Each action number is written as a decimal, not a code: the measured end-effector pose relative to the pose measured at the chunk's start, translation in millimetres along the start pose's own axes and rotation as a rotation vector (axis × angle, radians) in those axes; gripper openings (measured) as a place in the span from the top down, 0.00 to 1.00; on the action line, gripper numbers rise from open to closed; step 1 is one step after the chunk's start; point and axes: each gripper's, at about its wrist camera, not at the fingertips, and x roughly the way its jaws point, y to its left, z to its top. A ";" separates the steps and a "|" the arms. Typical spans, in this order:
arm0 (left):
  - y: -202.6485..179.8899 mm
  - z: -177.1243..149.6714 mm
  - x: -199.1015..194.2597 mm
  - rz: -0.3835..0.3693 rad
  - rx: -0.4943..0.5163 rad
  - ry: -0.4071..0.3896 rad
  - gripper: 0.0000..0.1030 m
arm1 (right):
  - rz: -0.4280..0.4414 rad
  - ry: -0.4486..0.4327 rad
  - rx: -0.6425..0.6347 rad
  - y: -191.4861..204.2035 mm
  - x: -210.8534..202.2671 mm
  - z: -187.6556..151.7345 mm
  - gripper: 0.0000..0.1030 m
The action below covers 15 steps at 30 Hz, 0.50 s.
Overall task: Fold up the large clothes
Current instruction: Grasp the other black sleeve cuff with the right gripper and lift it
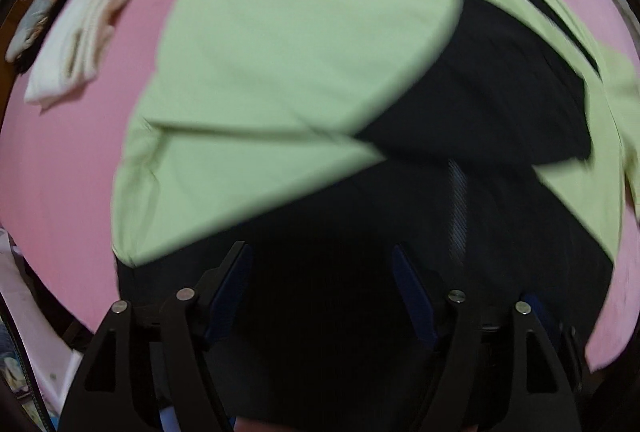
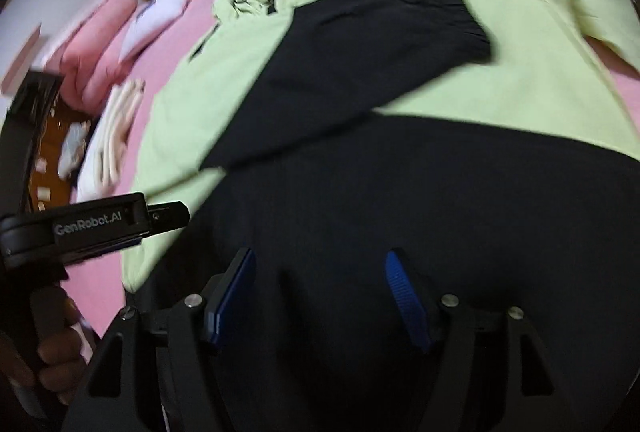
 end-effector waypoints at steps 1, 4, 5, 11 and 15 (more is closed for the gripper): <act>-8.4 -6.0 -1.8 0.001 0.013 0.014 0.30 | 0.001 0.018 -0.020 -8.8 -5.1 -2.0 0.34; -46.1 -29.4 -7.1 0.008 0.060 0.072 0.24 | 0.003 0.042 -0.035 -38.7 -24.4 -6.7 0.34; -60.7 -37.0 -8.6 0.008 0.076 0.089 0.24 | -0.006 0.040 -0.023 -52.7 -33.0 -8.6 0.34; -150.7 -70.4 -17.1 -0.019 0.193 0.160 0.23 | -0.086 0.009 0.174 -151.7 -71.9 -5.1 0.33; -220.7 -84.7 -22.1 -0.026 0.344 0.195 0.23 | -0.142 -0.069 0.381 -229.8 -102.8 -0.7 0.33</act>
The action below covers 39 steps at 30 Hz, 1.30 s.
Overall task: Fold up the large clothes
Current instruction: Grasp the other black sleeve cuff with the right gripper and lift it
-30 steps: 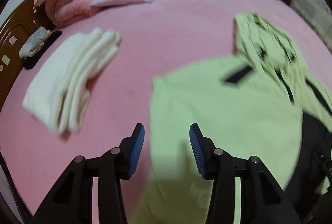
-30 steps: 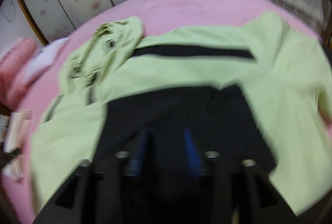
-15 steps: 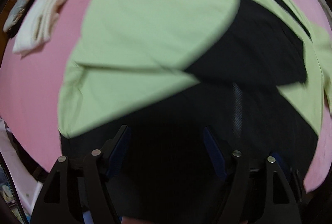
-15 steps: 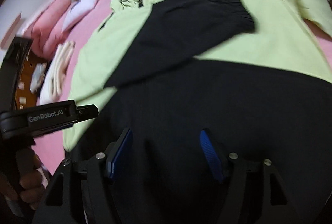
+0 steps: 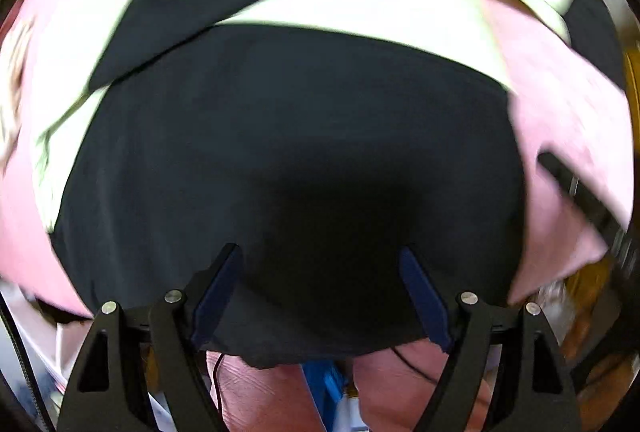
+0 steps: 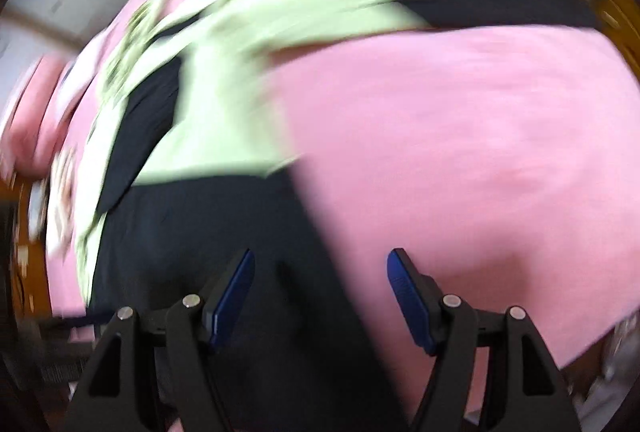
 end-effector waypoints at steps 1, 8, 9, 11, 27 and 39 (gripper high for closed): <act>-10.8 2.0 -2.1 0.007 0.027 -0.004 0.23 | -0.005 -0.022 0.041 -14.4 -4.4 6.8 0.33; -96.4 27.0 -20.9 0.099 0.232 -0.084 0.19 | -0.013 -0.181 0.284 -104.7 -21.5 61.2 0.33; -102.7 30.5 -22.3 0.108 0.248 -0.092 0.19 | -0.009 -0.198 0.305 -110.6 -21.8 67.4 0.33; -115.7 39.3 -23.5 0.126 0.273 -0.100 0.19 | -0.011 -0.237 0.343 -123.9 -21.9 83.5 0.33; -120.6 70.9 -30.0 0.141 0.207 -0.110 0.19 | -0.106 -0.453 0.492 -184.4 -9.2 158.2 0.55; -33.9 40.2 -17.7 0.070 0.038 -0.109 0.19 | -0.128 -0.715 0.360 -117.2 -81.8 148.1 0.89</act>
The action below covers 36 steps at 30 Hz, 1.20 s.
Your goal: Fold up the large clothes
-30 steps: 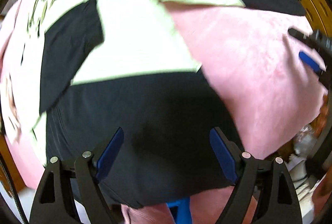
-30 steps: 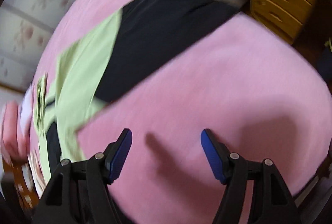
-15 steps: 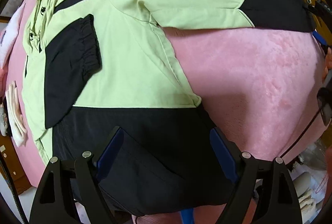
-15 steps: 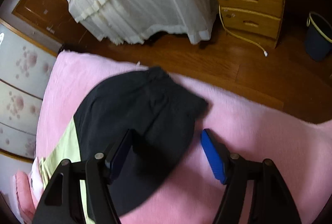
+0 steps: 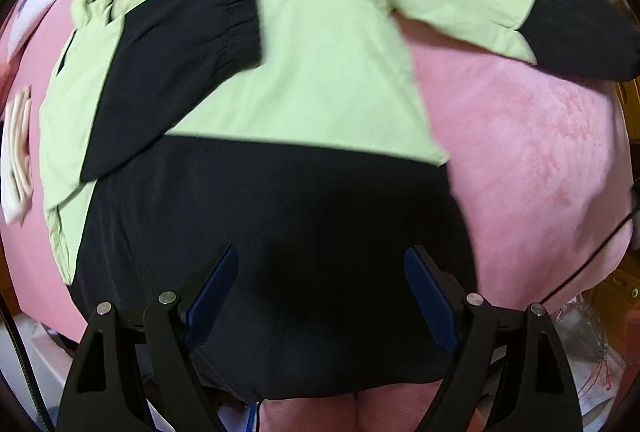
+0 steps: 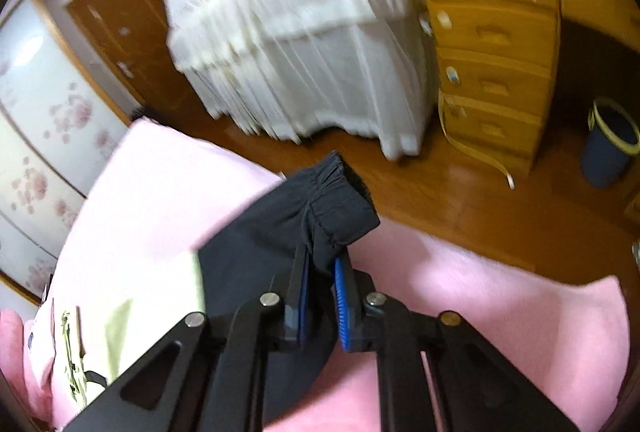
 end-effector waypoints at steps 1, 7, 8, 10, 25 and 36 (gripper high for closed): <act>7.0 -3.5 0.5 0.004 -0.008 -0.006 0.19 | 0.015 -0.017 -0.019 9.7 -7.3 1.6 0.90; 61.3 -22.3 8.7 -0.003 -0.094 -0.012 0.19 | 0.186 -0.093 -0.145 84.8 -54.8 -2.6 0.90; 69.1 -24.2 9.4 0.006 -0.102 -0.016 0.19 | 0.227 -0.100 -0.176 99.5 -61.1 -6.4 0.90; 84.9 -29.8 7.8 0.046 -0.113 -0.039 0.19 | 0.296 -0.093 -0.240 126.6 -69.0 -16.5 0.92; 201.2 -36.5 11.8 0.059 -0.233 -0.101 0.19 | 0.577 0.342 -0.666 273.6 -33.7 -236.0 0.90; 237.0 -10.2 6.7 -0.141 -0.261 -0.235 0.19 | 0.521 0.492 -0.640 249.0 -17.0 -270.1 0.43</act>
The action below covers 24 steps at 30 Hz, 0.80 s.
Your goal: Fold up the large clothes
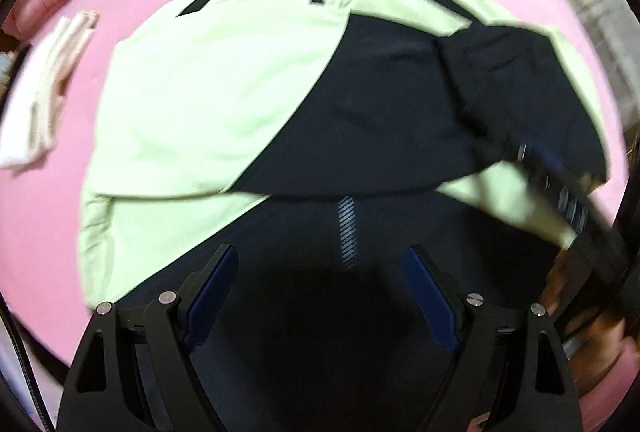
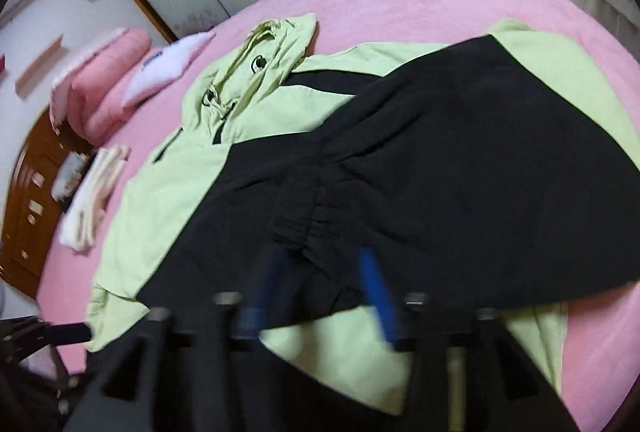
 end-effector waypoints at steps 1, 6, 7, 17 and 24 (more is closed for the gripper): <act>-1.6 4.7 0.4 -0.053 -0.015 -0.011 0.19 | -0.005 -0.006 0.001 -1.0 -5.1 0.0 0.43; -31.3 27.4 14.8 -0.327 -0.077 -0.017 0.19 | -0.045 -0.008 0.005 -18.5 -30.0 -10.8 0.42; -35.2 32.4 21.1 -0.349 -0.096 -0.019 0.19 | -0.051 -0.003 0.007 -22.4 -32.6 -13.3 0.43; -87.3 58.5 73.3 -0.318 -0.235 0.001 0.34 | -0.130 0.041 0.050 -67.7 -64.7 -37.1 0.42; -107.6 70.3 83.8 -0.276 -0.271 -0.071 0.67 | -0.182 0.040 0.084 -103.4 -71.5 -36.9 0.42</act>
